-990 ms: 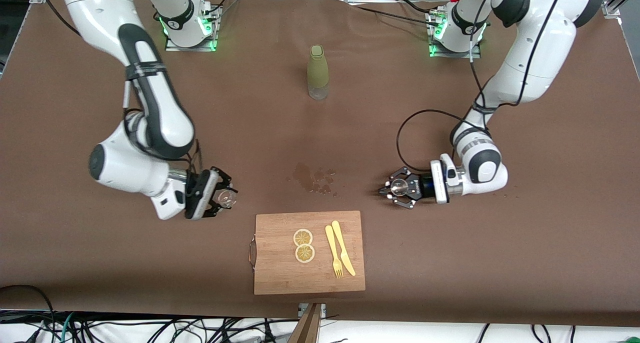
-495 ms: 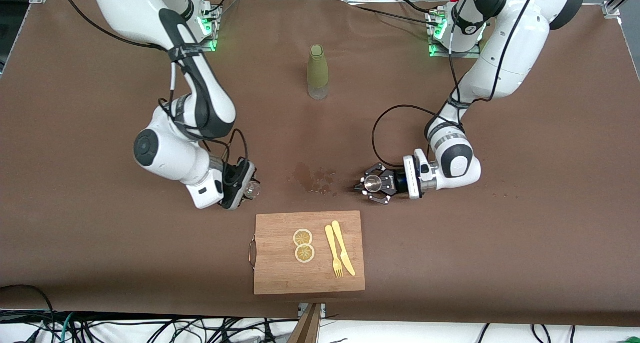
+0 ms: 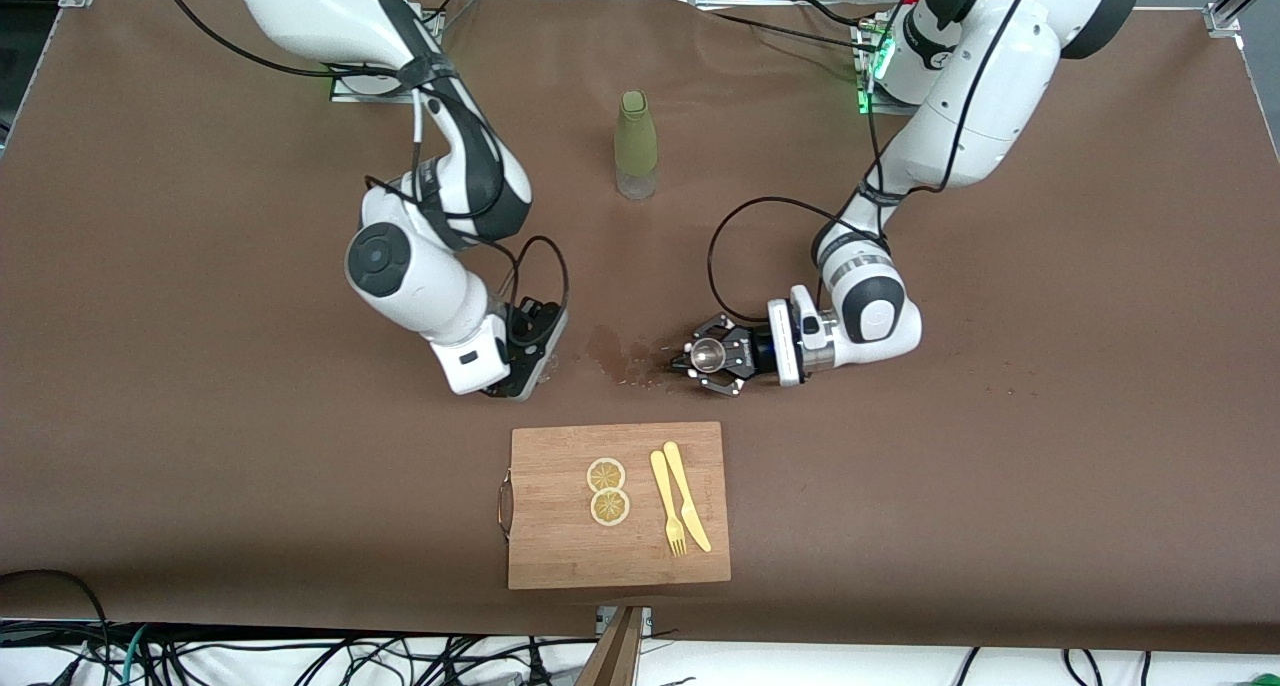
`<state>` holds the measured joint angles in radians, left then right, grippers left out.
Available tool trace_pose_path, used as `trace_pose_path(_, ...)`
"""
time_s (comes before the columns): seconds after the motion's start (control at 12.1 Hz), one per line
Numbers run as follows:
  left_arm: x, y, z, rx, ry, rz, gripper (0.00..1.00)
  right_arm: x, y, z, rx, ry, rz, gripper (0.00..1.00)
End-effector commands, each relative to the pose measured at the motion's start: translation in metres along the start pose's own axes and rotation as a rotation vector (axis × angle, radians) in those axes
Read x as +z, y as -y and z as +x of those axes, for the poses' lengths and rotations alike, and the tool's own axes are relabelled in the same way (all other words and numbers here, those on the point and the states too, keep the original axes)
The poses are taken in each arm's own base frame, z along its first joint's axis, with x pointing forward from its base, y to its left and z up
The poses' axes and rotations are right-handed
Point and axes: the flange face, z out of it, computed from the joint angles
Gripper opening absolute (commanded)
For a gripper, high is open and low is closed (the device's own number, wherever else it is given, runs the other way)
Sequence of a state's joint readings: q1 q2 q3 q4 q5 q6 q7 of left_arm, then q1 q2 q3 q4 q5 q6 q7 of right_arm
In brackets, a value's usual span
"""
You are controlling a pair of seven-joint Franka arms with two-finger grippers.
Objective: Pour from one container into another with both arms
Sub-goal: 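Lift the glass with the right gripper while the left gripper carries the jigger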
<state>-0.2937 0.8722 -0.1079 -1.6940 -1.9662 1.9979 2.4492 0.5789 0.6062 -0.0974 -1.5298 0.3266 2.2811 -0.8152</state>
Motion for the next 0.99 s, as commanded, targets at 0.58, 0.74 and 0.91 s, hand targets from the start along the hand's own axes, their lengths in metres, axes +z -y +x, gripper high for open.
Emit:
trace_pose_path(0.58,0.054,-0.041,-0.012,0.079,-0.006,0.058,0.0,-0.004,0.067,0.048,-0.034,0.059,-0.092,0.08)
trace_pose_path(0.74,0.063,-0.049,-0.016,0.087,-0.002,0.071,0.0,-0.004,0.079,0.057,-0.046,0.066,-0.11,0.08)
trace_pose_path(0.91,0.067,-0.049,-0.015,0.095,-0.001,0.076,0.0,-0.002,0.088,0.062,-0.059,0.099,-0.166,0.08)
